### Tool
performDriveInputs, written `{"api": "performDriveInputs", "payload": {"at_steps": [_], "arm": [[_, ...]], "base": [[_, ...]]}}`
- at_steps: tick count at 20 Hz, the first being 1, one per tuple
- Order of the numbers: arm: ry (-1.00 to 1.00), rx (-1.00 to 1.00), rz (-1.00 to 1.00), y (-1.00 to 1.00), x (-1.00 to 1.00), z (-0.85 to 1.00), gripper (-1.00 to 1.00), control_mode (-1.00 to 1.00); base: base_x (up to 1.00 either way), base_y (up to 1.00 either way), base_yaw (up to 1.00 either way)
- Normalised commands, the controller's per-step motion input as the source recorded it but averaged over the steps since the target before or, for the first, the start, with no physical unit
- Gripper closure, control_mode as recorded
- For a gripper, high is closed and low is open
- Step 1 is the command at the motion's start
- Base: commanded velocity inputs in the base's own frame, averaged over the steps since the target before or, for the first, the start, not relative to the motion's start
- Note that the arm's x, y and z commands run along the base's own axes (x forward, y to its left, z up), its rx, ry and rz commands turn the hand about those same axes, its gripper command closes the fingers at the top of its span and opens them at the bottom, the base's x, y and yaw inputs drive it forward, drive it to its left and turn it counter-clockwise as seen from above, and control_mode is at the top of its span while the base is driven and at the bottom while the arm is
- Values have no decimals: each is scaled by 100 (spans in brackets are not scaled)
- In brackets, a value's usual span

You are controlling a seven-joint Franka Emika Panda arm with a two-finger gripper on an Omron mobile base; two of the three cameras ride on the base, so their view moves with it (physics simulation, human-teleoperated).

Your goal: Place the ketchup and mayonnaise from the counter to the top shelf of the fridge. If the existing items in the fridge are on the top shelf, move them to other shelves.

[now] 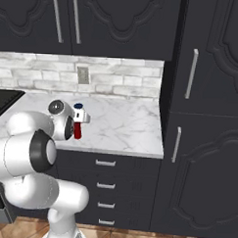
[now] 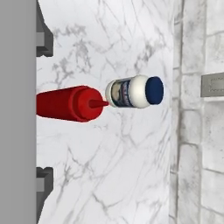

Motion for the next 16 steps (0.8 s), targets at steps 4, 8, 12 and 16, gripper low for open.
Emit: {"api": "performDriveInputs", "payload": {"at_steps": [4, 8, 12, 16], "arm": [[0, 0, 0, 3, 22, -1, -100, -100], [0, 0, 0, 5, 23, -3, -100, -100], [0, 0, 0, 7, 17, -4, -100, -100], [0, 0, 0, 8, 16, -6, -100, -100]], "base": [[0, 0, 0], [0, 0, 0], [0, 0, 0], [0, 0, 0]]}}
